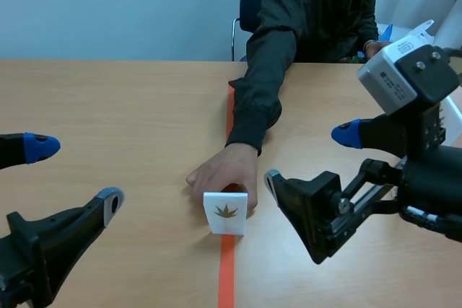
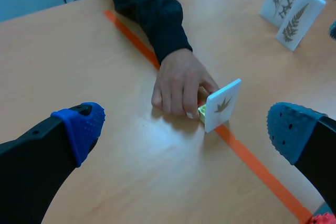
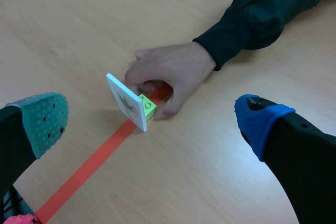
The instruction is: Sort the leaf by its shape. The table is split by an orange tape line. A compound leaf with several leaflets goes to the left side, a simple leaf with one blade goes to the right side. Return to the home posture when a red brick is placed on the table.
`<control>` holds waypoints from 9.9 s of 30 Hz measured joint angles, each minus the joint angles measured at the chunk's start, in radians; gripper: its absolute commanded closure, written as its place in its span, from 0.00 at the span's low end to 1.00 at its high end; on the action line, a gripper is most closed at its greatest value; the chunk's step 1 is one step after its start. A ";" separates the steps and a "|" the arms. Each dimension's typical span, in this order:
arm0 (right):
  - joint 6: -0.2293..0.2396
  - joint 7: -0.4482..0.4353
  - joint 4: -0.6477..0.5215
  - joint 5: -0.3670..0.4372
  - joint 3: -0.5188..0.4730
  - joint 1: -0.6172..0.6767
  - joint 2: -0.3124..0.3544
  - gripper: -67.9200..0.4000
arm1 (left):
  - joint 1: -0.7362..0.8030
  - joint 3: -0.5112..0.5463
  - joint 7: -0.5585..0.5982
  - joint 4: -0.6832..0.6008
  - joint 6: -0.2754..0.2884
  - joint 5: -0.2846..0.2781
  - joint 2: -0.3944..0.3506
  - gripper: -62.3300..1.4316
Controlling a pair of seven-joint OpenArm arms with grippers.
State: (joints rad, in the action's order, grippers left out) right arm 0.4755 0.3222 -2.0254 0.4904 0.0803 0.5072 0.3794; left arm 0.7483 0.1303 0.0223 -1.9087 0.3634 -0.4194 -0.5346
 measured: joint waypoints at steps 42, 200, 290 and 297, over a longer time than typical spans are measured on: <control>-0.004 -0.002 0.000 0.000 -0.143 -0.011 0.000 0.00 | -0.571 -0.460 0.119 0.627 0.146 0.216 0.064 0.00; -0.008 0.001 0.000 0.000 -0.192 -0.011 0.000 0.00 | -0.477 -0.136 0.003 0.407 -0.019 -0.123 -0.100 0.00; -0.008 0.001 0.000 0.000 -0.192 -0.011 0.000 0.00 | -0.261 -0.136 -0.175 0.106 0.055 -0.037 0.047 0.00; -0.008 0.001 0.000 0.000 -0.192 -0.011 0.000 0.00 | -0.261 -0.136 -0.168 0.106 0.083 0.032 0.047 0.00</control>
State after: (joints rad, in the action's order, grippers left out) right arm 0.4679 0.3229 -2.0251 0.4908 -0.1120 0.4965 0.3794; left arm 0.4873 -0.0059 -0.1455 -1.8027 0.4461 -0.3870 -0.4881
